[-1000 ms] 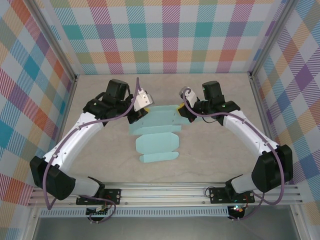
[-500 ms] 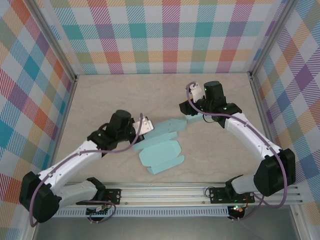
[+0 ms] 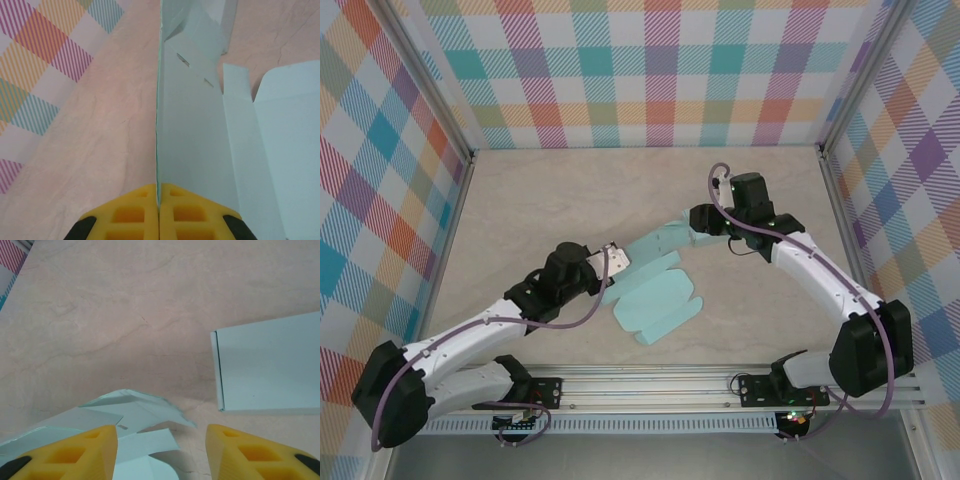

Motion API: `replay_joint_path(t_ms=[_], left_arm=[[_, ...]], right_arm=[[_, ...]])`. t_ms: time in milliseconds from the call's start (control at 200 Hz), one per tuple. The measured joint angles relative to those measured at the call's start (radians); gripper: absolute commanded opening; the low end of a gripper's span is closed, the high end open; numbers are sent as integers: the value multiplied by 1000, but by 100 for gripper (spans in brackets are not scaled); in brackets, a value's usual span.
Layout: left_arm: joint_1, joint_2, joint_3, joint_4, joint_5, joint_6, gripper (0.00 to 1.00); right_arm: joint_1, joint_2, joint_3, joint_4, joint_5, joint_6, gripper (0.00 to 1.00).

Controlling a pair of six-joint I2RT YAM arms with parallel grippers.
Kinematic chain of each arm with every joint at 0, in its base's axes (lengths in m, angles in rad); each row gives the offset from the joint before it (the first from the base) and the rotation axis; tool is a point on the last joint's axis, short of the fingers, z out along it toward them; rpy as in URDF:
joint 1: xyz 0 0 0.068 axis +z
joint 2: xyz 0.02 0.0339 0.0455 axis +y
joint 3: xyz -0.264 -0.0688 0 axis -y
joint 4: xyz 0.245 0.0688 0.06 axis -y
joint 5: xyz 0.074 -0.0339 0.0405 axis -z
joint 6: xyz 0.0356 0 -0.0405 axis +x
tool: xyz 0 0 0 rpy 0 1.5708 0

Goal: Fold the paper box

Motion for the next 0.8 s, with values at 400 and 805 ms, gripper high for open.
replay_joint_path(t_ms=[400,805], left_arm=[[-103,243,102,45,-189,136,0],[-124,243,106,69,-247,179,0]], right_arm=[[0,134,100,9,-87,68,62],[0,293,114,66,-306,151,68]])
